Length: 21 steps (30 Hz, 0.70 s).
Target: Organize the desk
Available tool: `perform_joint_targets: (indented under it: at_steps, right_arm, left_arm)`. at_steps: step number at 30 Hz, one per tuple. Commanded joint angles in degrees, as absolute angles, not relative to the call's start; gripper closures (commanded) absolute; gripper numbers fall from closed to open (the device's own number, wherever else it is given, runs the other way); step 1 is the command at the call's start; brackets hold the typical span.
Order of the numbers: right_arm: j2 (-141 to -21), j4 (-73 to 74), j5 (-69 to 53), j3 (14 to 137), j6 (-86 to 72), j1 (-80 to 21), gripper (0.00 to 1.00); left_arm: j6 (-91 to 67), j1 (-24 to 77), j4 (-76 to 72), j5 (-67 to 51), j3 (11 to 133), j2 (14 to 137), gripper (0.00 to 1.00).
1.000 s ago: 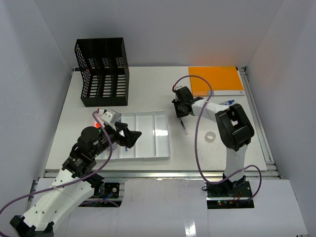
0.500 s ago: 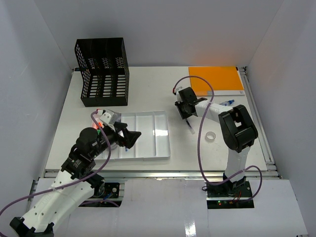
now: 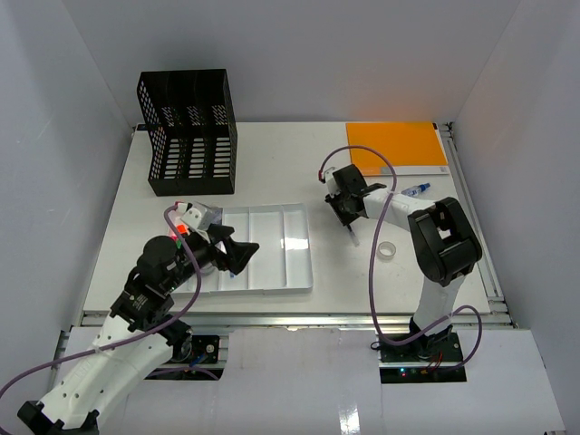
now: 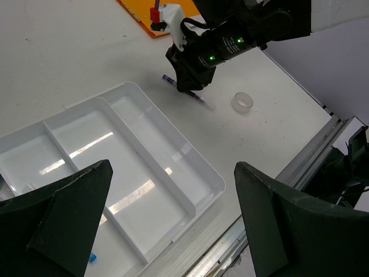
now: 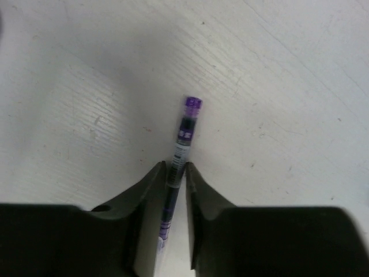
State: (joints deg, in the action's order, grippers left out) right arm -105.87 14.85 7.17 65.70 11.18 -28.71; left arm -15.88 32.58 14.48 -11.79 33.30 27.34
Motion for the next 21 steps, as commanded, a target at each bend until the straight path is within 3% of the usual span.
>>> perform_joint_targets:
  at_steps: [1,5,13,21]
  right_arm:
    - [-104.26,20.21,1.14,62.31,12.68,-27.44,0.86]
    - [-97.78,20.18,-6.89,61.7,14.57,-25.99,0.92]
    - [-88.62,19.78,-27.85,69.3,14.88,-25.93,0.92]
    - [-96.92,4.19,-40.72,77.91,-10.49,-30.18,0.92]
  left_arm:
    - [-15.44,32.43,13.18,-12.75,33.22,26.07,0.02]
    - [-15.47,32.43,13.01,-12.22,33.19,24.94,0.02]
    - [-15.27,32.43,11.71,-12.08,32.96,22.53,0.02]
    - [-14.47,32.43,8.12,-9.85,30.35,15.53,0.02]
